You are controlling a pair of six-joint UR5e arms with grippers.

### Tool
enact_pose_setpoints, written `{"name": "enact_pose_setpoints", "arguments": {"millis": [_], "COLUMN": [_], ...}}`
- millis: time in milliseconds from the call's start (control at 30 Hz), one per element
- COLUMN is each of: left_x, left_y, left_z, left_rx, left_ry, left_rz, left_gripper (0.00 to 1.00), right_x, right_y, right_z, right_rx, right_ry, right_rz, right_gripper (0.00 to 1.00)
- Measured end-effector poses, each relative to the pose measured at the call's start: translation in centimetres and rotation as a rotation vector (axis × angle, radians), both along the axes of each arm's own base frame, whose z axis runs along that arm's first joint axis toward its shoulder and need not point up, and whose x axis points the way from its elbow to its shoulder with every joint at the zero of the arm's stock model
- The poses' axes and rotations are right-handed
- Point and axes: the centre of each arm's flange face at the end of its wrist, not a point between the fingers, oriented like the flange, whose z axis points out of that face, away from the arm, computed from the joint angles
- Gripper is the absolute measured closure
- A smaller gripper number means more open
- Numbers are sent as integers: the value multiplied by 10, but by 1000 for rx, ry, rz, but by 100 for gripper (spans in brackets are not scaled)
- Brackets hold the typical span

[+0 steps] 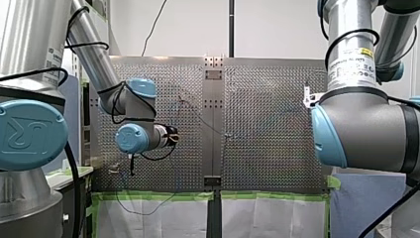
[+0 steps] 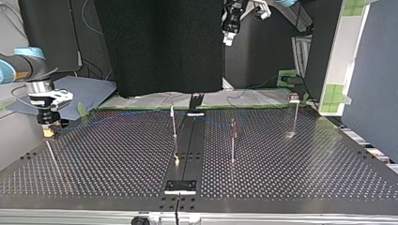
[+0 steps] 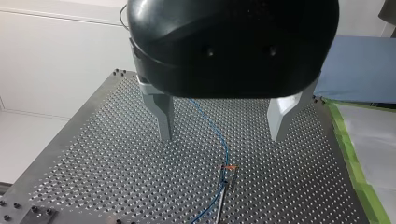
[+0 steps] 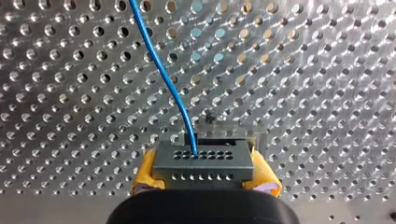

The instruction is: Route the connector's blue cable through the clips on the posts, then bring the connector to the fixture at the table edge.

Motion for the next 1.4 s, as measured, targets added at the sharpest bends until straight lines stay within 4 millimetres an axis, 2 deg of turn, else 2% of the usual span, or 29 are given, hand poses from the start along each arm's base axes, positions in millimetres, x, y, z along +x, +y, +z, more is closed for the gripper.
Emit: {"name": "enact_pose_setpoints", "arguments": {"millis": [533,1033,1067,1100,1133,1167,1200,1267,1300,1333,1400], "left_x": [0,0,0,0,0,0,0,0,0,0,0], "left_y": [0,0,0,0,0,0,0,0,0,0,0], "left_z": [0,0,0,0,0,0,0,0,0,0,0], "left_rx": [0,0,-1,-1,-1,-1,-1,-1,-1,-1,-1], "left_ry": [0,-1,-1,-1,-1,-1,-1,-1,-1,-1,-1], "left_rz": [0,1,1,1,1,1,1,2,2,2,2], "left_gripper": [0,0,0,0,0,0,0,0,0,0,0], "right_x": [7,13,13,13,13,13,13,12,12,12,11], "right_y": [-4,-3,-3,-4,-4,-4,-4,-5,-5,-5,-5], "right_z": [8,7,7,7,7,7,8,8,8,8,8], "right_rx": [-15,-18,-18,-18,-19,-20,-21,-22,-22,-22,-23], "right_ry": [-2,-2,-2,-3,-3,-4,-4,-5,-5,-5,-6], "right_rz": [20,24,24,22,21,17,13,4,0,-3,-9], "right_gripper": [100,100,89,89,76,52,52,33,33,24,20]}}
